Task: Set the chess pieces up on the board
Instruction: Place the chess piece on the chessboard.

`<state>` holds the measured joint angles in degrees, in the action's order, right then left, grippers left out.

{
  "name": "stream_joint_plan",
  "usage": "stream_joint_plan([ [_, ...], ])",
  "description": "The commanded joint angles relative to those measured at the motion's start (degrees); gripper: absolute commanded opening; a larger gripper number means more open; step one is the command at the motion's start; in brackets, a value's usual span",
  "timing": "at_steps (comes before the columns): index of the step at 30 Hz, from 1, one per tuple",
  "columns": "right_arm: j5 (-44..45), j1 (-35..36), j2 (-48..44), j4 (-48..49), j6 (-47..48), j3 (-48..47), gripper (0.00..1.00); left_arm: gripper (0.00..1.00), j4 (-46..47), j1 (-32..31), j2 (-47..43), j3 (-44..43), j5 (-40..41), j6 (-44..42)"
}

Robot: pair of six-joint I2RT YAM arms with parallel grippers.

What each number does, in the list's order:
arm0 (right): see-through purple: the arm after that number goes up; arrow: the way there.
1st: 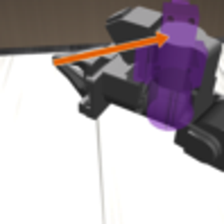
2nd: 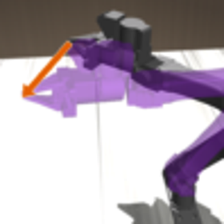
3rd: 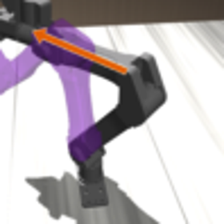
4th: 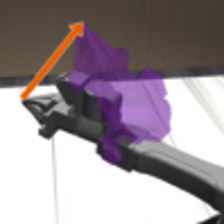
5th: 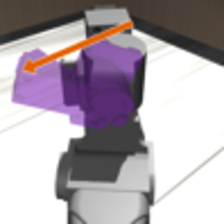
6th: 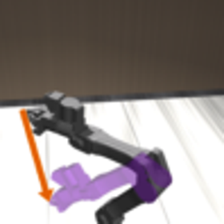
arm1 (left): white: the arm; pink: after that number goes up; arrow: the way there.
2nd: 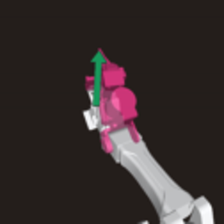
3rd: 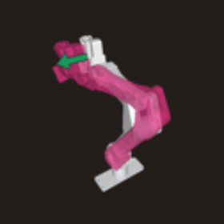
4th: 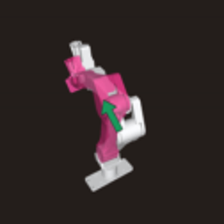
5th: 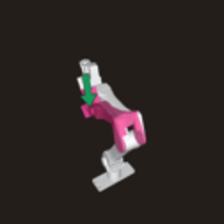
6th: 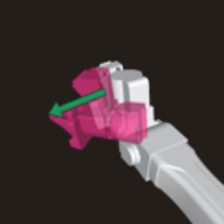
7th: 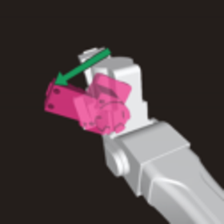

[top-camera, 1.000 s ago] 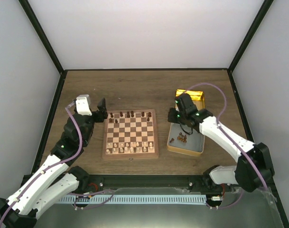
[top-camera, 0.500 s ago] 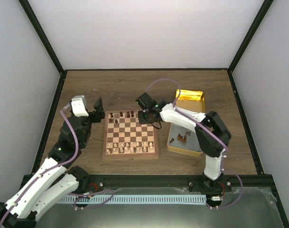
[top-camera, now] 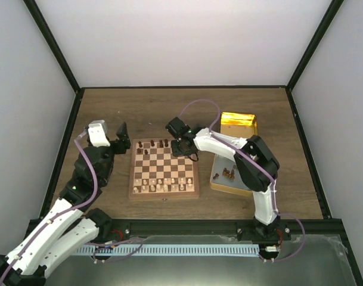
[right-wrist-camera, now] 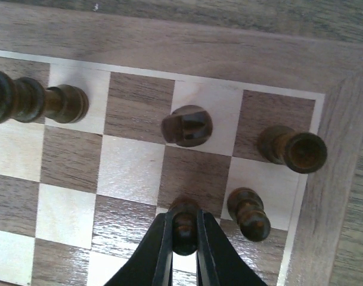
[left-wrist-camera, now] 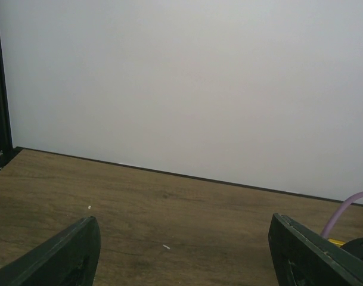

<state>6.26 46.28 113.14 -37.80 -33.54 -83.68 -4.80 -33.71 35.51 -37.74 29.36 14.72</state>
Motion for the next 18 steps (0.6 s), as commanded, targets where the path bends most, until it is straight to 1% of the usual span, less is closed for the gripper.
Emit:
stream_joint_plan([
  [1, 3.18, 0.14, 0.80, -2.41, -1.37, -2.03, 0.02, 0.79, 0.31, 0.23, -0.57, 0.47, 0.60, -0.66],
  [12, 7.08, -0.09, 1.82, -4.51, -3.31, -2.76, 0.01, 0.79, 0.05, 0.23, -1.08, 0.48, 0.74, -0.57],
  [16, 6.11, -0.13, 1.88, -3.80, -2.67, -2.94, 0.01, 0.79, -0.04, 0.27, -1.10, 0.47, 0.75, -0.59],
  [18, 3.66, -0.10, 1.41, -2.13, -1.18, -2.64, 0.01, 0.79, -0.04, 0.23, -1.14, 0.57, 0.77, -0.57],
])
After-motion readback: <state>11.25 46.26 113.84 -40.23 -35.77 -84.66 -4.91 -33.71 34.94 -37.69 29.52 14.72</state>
